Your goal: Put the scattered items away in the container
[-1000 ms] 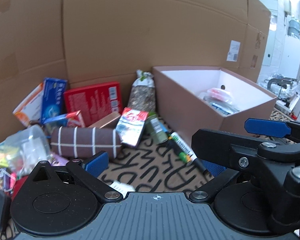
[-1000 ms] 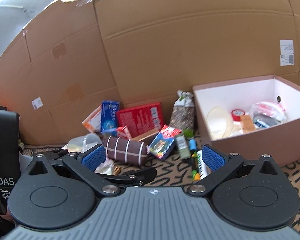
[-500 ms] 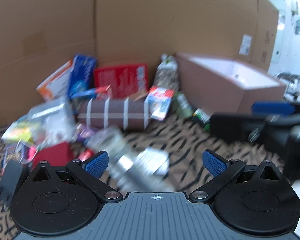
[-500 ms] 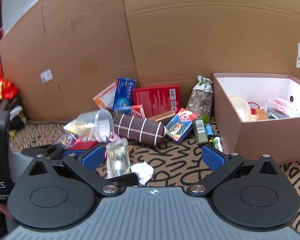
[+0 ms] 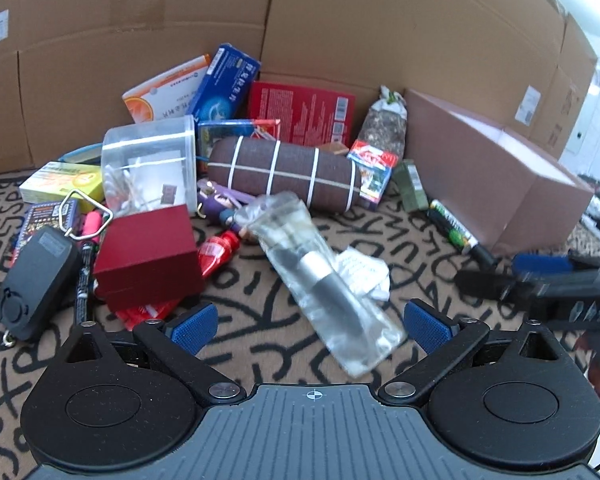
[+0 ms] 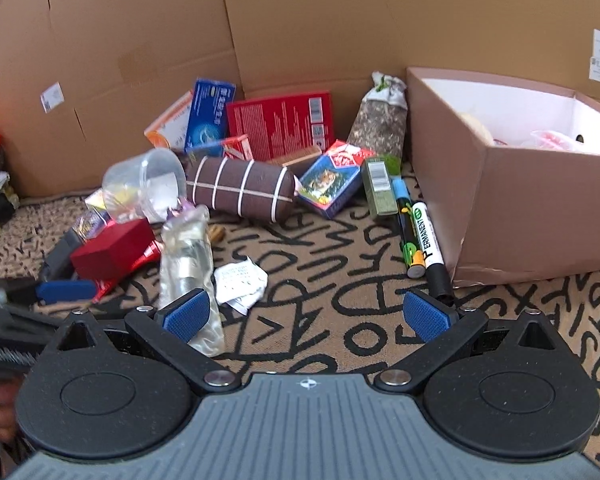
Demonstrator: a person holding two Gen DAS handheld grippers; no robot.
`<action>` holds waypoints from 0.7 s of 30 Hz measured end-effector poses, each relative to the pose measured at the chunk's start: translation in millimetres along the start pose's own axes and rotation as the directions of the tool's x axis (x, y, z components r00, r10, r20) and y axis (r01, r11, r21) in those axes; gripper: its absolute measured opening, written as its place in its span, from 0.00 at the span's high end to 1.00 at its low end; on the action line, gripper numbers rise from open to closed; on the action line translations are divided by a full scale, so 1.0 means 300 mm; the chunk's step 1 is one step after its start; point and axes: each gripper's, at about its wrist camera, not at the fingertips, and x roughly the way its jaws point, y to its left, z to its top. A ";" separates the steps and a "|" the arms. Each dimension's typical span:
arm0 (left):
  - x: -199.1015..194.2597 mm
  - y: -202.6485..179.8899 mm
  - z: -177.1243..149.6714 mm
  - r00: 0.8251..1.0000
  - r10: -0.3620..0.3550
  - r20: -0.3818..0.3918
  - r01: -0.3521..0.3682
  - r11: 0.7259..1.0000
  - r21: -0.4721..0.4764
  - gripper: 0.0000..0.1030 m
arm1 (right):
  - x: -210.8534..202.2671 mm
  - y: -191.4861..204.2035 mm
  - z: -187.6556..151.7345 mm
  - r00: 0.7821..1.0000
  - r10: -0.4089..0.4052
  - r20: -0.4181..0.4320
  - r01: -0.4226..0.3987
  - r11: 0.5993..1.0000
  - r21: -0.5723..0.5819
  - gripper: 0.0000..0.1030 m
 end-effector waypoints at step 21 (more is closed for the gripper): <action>0.189 0.039 0.064 0.992 -0.070 -0.109 0.062 0.995 -0.072 0.29 | 0.188 -0.022 0.003 0.997 0.067 -0.041 -0.069 0.995 -0.067 0.20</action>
